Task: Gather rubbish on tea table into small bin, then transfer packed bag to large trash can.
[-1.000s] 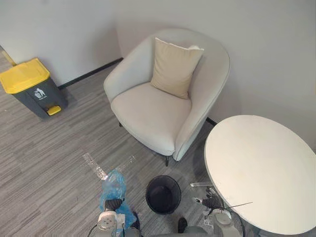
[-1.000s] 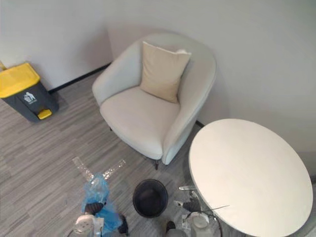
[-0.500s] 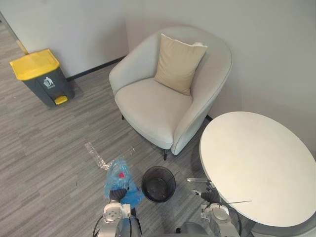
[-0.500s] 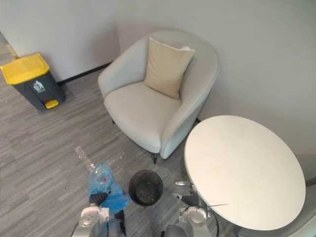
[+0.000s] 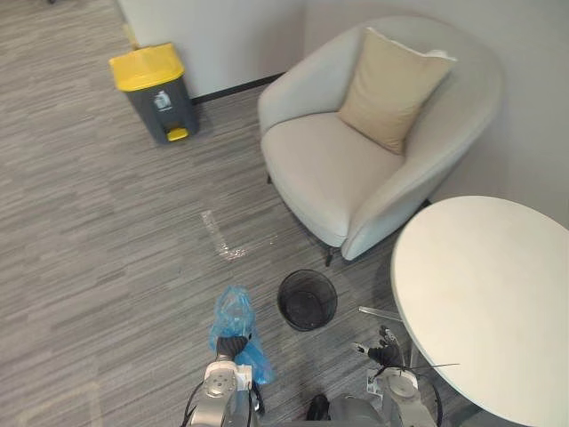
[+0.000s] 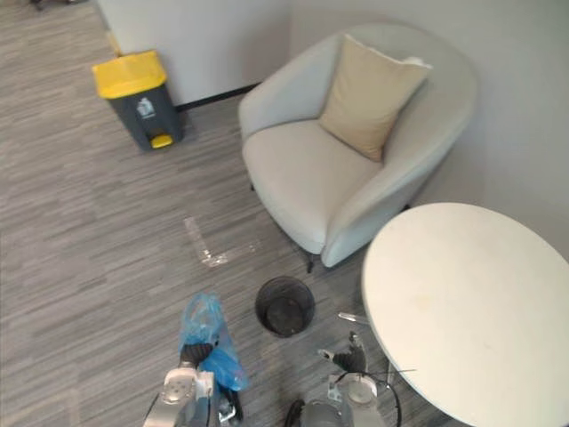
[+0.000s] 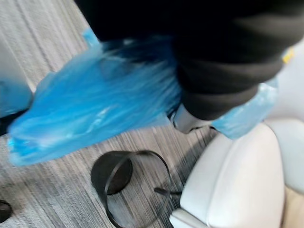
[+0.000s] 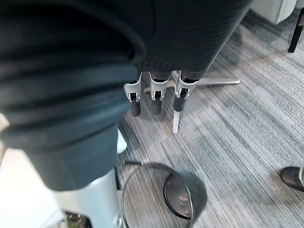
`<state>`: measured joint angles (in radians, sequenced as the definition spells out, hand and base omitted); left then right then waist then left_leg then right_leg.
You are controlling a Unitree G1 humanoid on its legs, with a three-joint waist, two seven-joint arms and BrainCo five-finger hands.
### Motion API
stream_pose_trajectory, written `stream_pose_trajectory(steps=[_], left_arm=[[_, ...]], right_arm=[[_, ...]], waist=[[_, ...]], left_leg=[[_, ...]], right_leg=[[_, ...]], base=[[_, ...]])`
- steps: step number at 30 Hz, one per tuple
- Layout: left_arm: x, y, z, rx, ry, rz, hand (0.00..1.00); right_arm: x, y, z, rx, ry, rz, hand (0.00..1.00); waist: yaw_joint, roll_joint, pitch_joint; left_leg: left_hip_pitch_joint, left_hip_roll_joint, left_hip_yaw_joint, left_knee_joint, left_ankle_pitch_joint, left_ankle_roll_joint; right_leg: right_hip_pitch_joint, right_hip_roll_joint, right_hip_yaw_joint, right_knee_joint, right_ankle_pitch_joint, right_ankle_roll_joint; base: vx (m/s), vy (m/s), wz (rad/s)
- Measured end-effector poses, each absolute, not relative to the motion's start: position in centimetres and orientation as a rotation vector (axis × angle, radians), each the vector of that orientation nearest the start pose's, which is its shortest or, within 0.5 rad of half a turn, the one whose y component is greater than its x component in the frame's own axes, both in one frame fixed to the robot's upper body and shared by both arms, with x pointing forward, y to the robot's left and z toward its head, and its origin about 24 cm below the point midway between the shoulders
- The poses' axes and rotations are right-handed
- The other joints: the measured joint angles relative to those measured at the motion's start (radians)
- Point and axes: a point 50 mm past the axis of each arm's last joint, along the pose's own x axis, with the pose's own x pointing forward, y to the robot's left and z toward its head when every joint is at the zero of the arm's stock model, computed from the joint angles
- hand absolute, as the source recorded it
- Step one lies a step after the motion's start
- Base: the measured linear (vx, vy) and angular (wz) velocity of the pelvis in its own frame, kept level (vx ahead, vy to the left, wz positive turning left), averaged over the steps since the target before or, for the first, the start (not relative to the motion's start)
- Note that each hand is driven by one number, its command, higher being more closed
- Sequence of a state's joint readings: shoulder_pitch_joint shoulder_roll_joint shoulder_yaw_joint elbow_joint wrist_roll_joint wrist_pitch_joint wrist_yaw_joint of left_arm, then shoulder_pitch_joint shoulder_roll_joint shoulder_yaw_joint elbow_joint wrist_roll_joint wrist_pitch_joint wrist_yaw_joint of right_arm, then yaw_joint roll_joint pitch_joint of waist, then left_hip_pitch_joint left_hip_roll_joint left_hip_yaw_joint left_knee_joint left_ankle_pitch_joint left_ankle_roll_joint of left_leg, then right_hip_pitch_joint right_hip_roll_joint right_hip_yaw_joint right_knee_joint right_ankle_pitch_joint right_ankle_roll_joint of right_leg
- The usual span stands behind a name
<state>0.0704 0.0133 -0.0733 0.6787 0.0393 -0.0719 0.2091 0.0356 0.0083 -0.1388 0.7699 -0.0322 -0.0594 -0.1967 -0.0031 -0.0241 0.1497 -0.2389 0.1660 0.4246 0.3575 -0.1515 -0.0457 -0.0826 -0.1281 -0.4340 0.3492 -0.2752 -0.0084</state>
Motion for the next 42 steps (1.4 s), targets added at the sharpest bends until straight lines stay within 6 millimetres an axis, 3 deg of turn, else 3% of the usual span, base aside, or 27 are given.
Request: stream_pose_trajectory(steps=[2,8,12,14,15,16,17,18,19,20,21,23,25,27,28,30,31,32,33,34,35,36,37,38,40,41,42], left_arm=[[17.0,16.2,-11.4,0.185,0.691,0.121,1.00],[16.5,18.0,-11.7,0.252,0.717,0.116,1.00],[15.8,18.0,-12.2,0.264,0.745,0.113,1.00],[15.6,18.3,-12.2,0.254,0.751,0.130,1.00],[15.3,18.6,-12.3,0.247,0.757,0.150,1.00],[15.3,18.7,-12.3,0.245,0.759,0.157,1.00],[14.8,18.8,-12.3,0.243,0.762,0.164,1.00],[14.8,18.9,-12.3,0.242,0.762,0.168,1.00],[14.4,19.0,-12.5,0.238,0.774,0.177,1.00],[14.4,19.0,-12.4,0.239,0.770,0.177,1.00],[14.5,19.1,-12.3,0.241,0.766,0.178,1.00],[15.0,19.1,-11.9,0.240,0.736,0.180,1.00],[16.2,18.4,-11.2,0.240,0.691,0.152,1.00],[17.0,17.5,-11.0,0.221,0.670,0.134,1.00],[17.5,16.8,-10.8,0.204,0.659,0.127,1.00],[17.7,16.2,-10.8,0.189,0.653,0.119,1.00],[17.8,15.8,-10.8,0.181,0.651,0.111,1.00],[17.8,15.8,-10.7,0.181,0.651,0.111,1.00],[17.7,15.3,-10.8,0.166,0.655,0.106,1.00],[17.8,15.2,-10.8,0.163,0.652,0.105,1.00],[17.7,15.3,-10.7,0.163,0.649,0.109,1.00],[17.7,15.6,-10.4,0.157,0.635,0.123,1.00],[17.8,15.5,-10.3,0.152,0.629,0.124,1.00],[17.8,15.5,-10.3,0.151,0.625,0.124,1.00],[18.0,15.5,-10.1,0.151,0.616,0.124,1.00],[17.9,15.5,-10.2,0.152,0.619,0.125,1.00],[17.8,15.5,-10.2,0.151,0.623,0.125,1.00]], right_arm=[[16.4,-17.7,-12.4,-0.020,0.769,-0.317,0.00],[16.0,-17.3,-13.0,-0.014,0.813,-0.310,0.00],[17.0,-17.3,-12.6,-0.016,0.789,-0.304,0.00],[17.3,-17.3,-12.5,-0.018,0.785,-0.302,0.00],[17.3,-17.3,-12.6,-0.018,0.788,-0.301,0.00],[17.0,-17.6,-12.7,-0.030,0.801,-0.304,0.00],[16.4,-18.2,-13.1,-0.052,0.828,-0.308,0.00],[16.3,-18.3,-13.1,-0.054,0.830,-0.309,0.00],[16.2,-18.4,-13.1,-0.058,0.833,-0.311,0.00],[16.0,-18.2,-13.2,-0.051,0.837,-0.312,0.00],[15.9,-18.1,-13.3,-0.046,0.841,-0.311,0.00],[15.6,-17.4,-13.2,-0.025,0.837,-0.311,0.00],[15.4,-17.7,-12.9,-0.018,0.812,-0.332,0.00],[14.7,-18.2,-13.2,-0.008,0.835,-0.360,0.00],[14.3,-18.4,-13.3,-0.004,0.845,-0.374,0.00],[14.1,-18.8,-13.3,0.012,0.848,-0.402,0.00],[13.8,-18.9,-13.5,0.016,0.856,-0.411,0.00],[13.8,-18.8,-13.5,0.017,0.856,-0.410,0.00],[14.0,-18.9,-13.3,0.016,0.847,-0.408,0.00],[14.2,-18.8,-13.1,0.026,0.833,-0.407,0.00],[14.3,-18.7,-13.0,0.036,0.826,-0.407,0.00],[14.8,-17.9,-12.8,0.047,0.810,-0.385,0.00],[15.4,-17.4,-12.7,0.062,0.798,-0.371,0.00],[15.6,-17.1,-12.6,0.071,0.793,-0.369,0.00],[16.3,-17.0,-12.3,0.081,0.773,-0.368,0.00],[16.5,-17.1,-12.2,0.084,0.766,-0.372,0.00],[16.5,-17.1,-12.2,0.085,0.767,-0.377,0.00]], waist=[[-0.006,-0.004,-0.004],[-0.011,-0.004,-0.010],[-0.011,-0.011,-0.010],[-0.011,-0.013,-0.008],[-0.011,-0.020,-0.006],[-0.013,-0.032,0.001],[-0.012,-0.017,-0.007],[-0.013,-0.018,-0.006],[-0.012,-0.012,-0.005],[-0.016,-0.005,0.002],[-0.019,-0.005,0.006],[-0.021,-0.007,0.010],[-0.029,-0.021,0.006],[-0.038,-0.019,0.005],[-0.035,-0.020,0.002],[-0.040,-0.008,0.000],[-0.045,-0.001,-0.006],[-0.044,0.000,-0.007],[-0.048,0.035,-0.006],[-0.046,0.040,-0.007],[-0.044,0.038,-0.006],[-0.035,0.025,-0.002],[-0.018,0.008,0.003],[-0.011,0.001,0.006],[0.007,-0.013,0.008],[0.013,-0.011,0.008],[0.014,-0.006,0.006]], left_leg=[[0.050,-0.053,0.000,-0.113,0.054,0.019],[0.074,-0.105,0.003,-0.218,0.109,0.052],[0.082,-0.136,0.007,-0.254,0.123,0.068],[0.080,-0.155,0.007,-0.249,0.106,0.076],[0.078,-0.179,0.007,-0.228,0.080,0.092],[0.064,-0.183,-0.001,-0.143,0.042,0.121],[0.049,-0.178,-0.021,-0.048,-0.061,0.117],[0.040,-0.180,-0.030,-0.032,-0.080,0.108],[0.050,-0.191,-0.055,-0.021,-0.106,0.130],[0.059,-0.193,-0.085,-0.023,-0.111,0.139],[0.066,-0.193,-0.097,-0.025,-0.112,0.140],[0.089,-0.212,-0.158,-0.048,-0.111,0.137],[0.134,-0.269,-0.240,-0.102,-0.109,0.139],[0.179,-0.305,-0.287,-0.141,-0.099,0.147],[0.212,-0.334,-0.327,-0.156,-0.089,0.164],[0.259,-0.351,-0.361,-0.172,-0.089,0.163],[0.274,-0.352,-0.367,-0.157,-0.098,0.149],[0.276,-0.352,-0.364,-0.143,-0.105,0.136],[0.257,-0.320,-0.325,-0.042,-0.136,0.084],[0.186,-0.279,-0.253,0.166,-0.126,0.032],[0.151,-0.252,-0.214,0.263,-0.116,0.005],[0.092,-0.171,-0.116,0.435,-0.153,0.046],[0.048,-0.118,-0.067,0.491,-0.178,0.080],[0.025,-0.099,-0.057,0.494,-0.185,0.089],[-0.084,-0.033,-0.067,0.429,-0.191,0.090],[-0.130,-0.016,-0.114,0.291,-0.149,0.051],[-0.123,-0.011,-0.138,0.202,-0.091,0.038]], right_leg=[[0.036,0.000,0.022,-0.088,0.062,0.023],[0.048,-0.013,0.040,-0.172,0.133,0.056],[0.037,-0.036,0.060,-0.176,0.133,0.075],[0.011,-0.061,0.063,-0.140,0.099,0.086],[-0.007,-0.098,0.065,-0.083,0.060,0.113],[-0.006,-0.123,0.059,-0.047,0.040,0.132],[-0.002,-0.140,0.052,0.026,0.017,0.139],[-0.009,-0.144,0.064,0.071,0.021,0.139],[-0.089,-0.169,0.121,0.240,0.061,0.078],[-0.161,-0.158,0.190,0.359,0.091,0.041],[-0.177,-0.143,0.220,0.389,0.080,0.048],[-0.234,-0.058,0.308,0.430,0.025,0.087],[-0.281,0.016,0.352,0.397,-0.003,0.101],[-0.299,0.051,0.368,0.338,-0.001,0.095],[-0.302,0.062,0.358,0.298,0.006,0.050],[-0.301,0.073,0.319,0.256,0.015,0.025],[-0.282,0.088,0.274,0.185,0.051,-0.016],[-0.269,0.093,0.257,0.148,0.064,-0.041],[-0.205,0.094,0.221,0.097,0.066,-0.056],[-0.124,0.105,0.220,0.027,0.067,-0.057],[-0.088,0.110,0.227,0.003,0.067,-0.056],[-0.011,0.120,0.254,-0.054,0.066,-0.057],[0.046,0.113,0.285,-0.093,0.067,-0.056],[0.065,0.105,0.295,-0.102,0.067,-0.056],[0.091,0.071,0.321,-0.094,0.065,-0.053],[0.093,0.048,0.339,-0.063,0.046,-0.020],[0.094,0.045,0.346,-0.047,0.032,0.008]], base=[[0.02,0.136,0.15],[-0.04,0.105,-0.01],[-0.07,0.090,-0.05],[-0.09,0.144,0.01],[-0.05,0.153,0.20],[0.06,0.231,0.31],[0.12,0.180,0.29],[0.13,0.245,0.32],[0.11,0.230,0.48],[0.11,0.242,0.51],[0.15,0.188,0.71],[0.17,0.118,0.70],[0.25,0.086,1.17],[0.37,0.070,1.30],[0.48,0.046,1.16],[0.45,0.028,1.10],[0.41,0.020,0.72],[0.62,0.066,0.83],[0.56,0.100,0.64],[0.57,0.099,0.54],[0.58,0.065,0.18],[0.62,0.053,-0.12],[0.51,0.044,-0.21],[0.51,0.118,-0.44],[0.38,0.177,-0.53],[0.31,0.191,-0.44],[0.44,0.341,-0.58]])
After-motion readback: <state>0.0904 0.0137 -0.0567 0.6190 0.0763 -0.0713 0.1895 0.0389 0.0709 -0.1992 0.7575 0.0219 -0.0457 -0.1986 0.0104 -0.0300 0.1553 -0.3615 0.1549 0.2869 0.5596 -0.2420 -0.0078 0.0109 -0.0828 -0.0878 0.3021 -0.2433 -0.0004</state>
